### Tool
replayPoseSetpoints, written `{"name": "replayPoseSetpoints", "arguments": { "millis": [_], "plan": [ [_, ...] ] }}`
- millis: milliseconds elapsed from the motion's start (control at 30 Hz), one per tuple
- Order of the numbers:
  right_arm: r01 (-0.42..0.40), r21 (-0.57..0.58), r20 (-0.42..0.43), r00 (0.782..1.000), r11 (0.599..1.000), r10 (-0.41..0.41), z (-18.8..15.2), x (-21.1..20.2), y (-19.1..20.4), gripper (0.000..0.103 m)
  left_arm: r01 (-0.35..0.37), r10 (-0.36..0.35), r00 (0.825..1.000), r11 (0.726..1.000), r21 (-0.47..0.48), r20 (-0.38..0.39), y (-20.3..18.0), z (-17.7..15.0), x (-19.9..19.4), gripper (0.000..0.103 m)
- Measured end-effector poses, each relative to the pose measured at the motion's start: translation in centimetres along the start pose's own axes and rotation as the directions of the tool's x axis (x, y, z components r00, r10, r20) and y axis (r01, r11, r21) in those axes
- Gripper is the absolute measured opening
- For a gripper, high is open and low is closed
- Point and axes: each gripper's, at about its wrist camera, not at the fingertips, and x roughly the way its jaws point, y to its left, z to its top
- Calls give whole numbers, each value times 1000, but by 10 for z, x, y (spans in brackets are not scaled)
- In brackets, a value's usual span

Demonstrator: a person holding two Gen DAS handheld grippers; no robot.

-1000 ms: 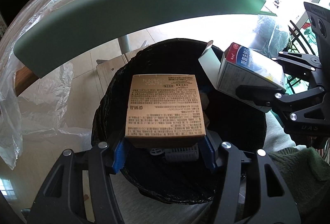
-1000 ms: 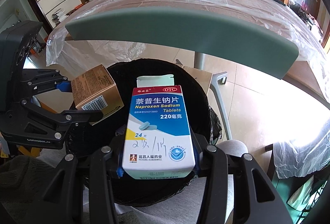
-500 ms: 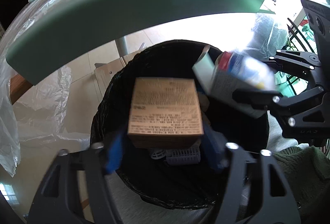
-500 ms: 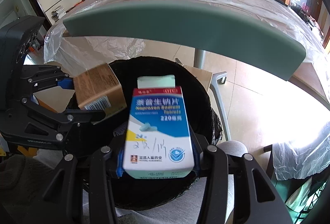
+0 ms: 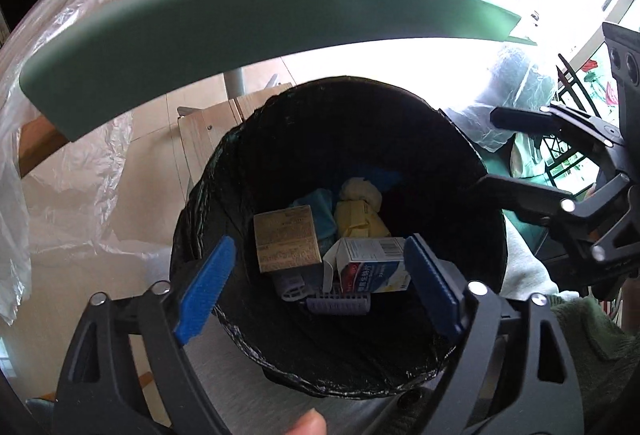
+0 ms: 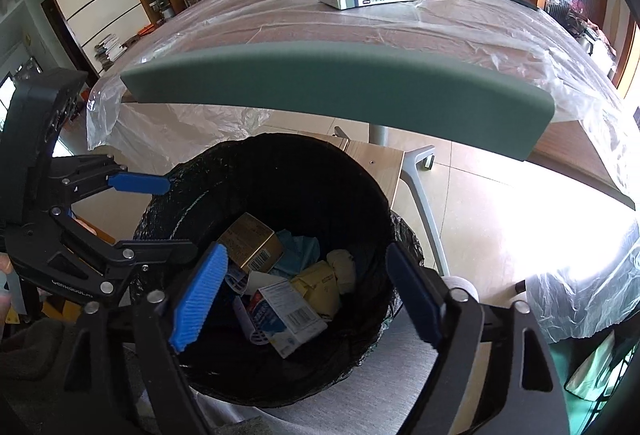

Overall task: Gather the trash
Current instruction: 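Move both open tools back over the table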

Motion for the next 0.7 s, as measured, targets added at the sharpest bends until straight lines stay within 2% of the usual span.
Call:
{"name": "replayPoseSetpoints", "arguments": {
  "millis": [200,300,400,467,500,533,567,600,633,667,700],
  "plan": [
    [-6,7,13,1000,1000,6,1,-4,0,93,5,-6,1000,1000,21,30,-12,-2,-12,97],
    [-1,5,62,998,1000,1,0,-21,1,93,5,-11,990,999,39,142,-20,-2,-37,98],
    [43,-27,175,984,999,-38,5,-53,6,93,26,-36,962,999,41,271,-22,2,-74,100],
    [73,-37,294,954,997,-59,11,-81,7,97,11,-16,921,1000,16,390,-19,5,-103,101],
    [90,-30,387,919,995,-72,14,-100,7,99,-3,6,891,1000,-6,454,-17,7,-116,101],
    [105,-11,470,878,994,-88,17,-116,6,99,-17,35,846,999,-38,532,-13,9,-131,101],
    [114,11,525,845,993,-102,19,-127,4,99,-25,56,817,998,-62,573,-9,12,-139,101],
    [122,48,585,801,991,-127,22,-138,1,99,-35,75,803,996,-79,591,-6,16,-145,101],
    [124,81,619,771,989,-147,26,-145,-3,99,-30,74,804,996,-84,590,-1,21,-148,101],
    [118,109,639,752,987,-161,30,-148,-7,99,-11,63,805,996,-92,590,4,25,-149,101],
    [107,140,641,748,984,-172,36,-150,-12,99,12,51,804,995,-103,593,9,29,-150,101]
  ]
}}
